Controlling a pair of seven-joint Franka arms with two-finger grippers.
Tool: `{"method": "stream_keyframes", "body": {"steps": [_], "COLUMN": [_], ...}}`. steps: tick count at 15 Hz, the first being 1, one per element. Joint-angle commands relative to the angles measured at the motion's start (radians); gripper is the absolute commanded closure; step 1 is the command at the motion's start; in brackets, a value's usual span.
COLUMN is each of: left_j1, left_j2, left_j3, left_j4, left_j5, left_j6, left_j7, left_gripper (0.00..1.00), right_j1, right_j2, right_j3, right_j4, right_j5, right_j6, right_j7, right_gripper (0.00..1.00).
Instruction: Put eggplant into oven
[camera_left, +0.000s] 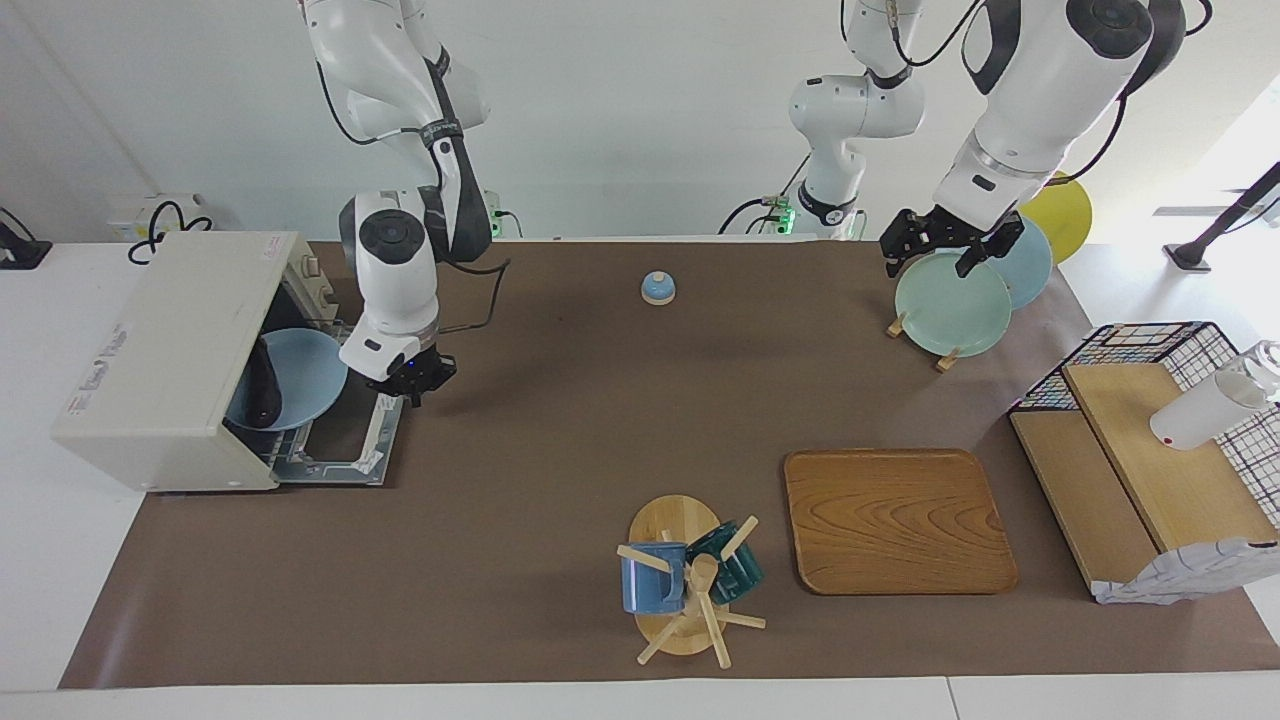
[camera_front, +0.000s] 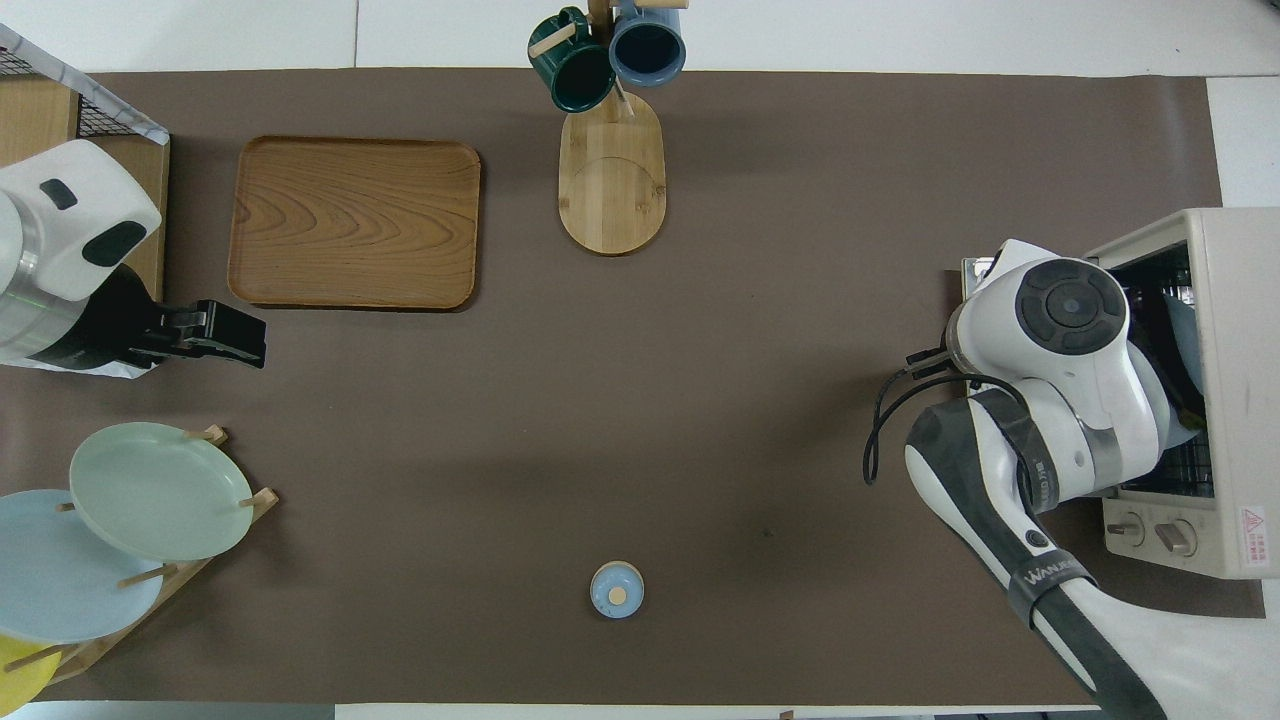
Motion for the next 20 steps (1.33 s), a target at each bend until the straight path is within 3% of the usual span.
{"method": "stream_keyframes", "body": {"steps": [1, 4, 11, 13, 16, 20], "left_j1": [0.003, 0.009, 0.020, 0.020, 0.018, 0.020], "left_j2": [-0.011, -0.011, -0.011, -0.011, -0.011, -0.011], "left_j3": [-0.001, 0.000, 0.000, 0.000, 0.000, 0.000], "left_j4": [-0.001, -0.001, -0.001, -0.001, -0.001, -0.001], "left_j5": [-0.001, -0.001, -0.001, -0.001, -0.001, -0.001], "left_j6": [-0.001, -0.001, -0.001, -0.001, -0.001, -0.001], "left_j7": [0.008, 0.010, 0.010, 0.010, 0.010, 0.010], "left_gripper": [0.00, 0.00, 0.00, 0.00, 0.00, 0.00], "right_j1": [-0.034, -0.051, -0.063, -0.058, -0.066, -0.110], "right_j2": [0.009, -0.001, -0.003, 0.000, 0.006, -0.024], "right_j3": [0.007, 0.007, 0.007, 0.005, 0.007, 0.003], "right_j4": [-0.015, -0.093, -0.098, -0.056, 0.096, 0.178], "right_j5": [0.001, 0.001, -0.005, -0.029, -0.039, -0.028], "right_j6": [0.031, 0.120, 0.127, 0.041, -0.164, -0.277], "right_j7": [0.013, 0.016, 0.012, -0.004, -0.102, -0.197], "right_gripper": [1.00, 1.00, 1.00, 1.00, 1.00, 1.00]}}
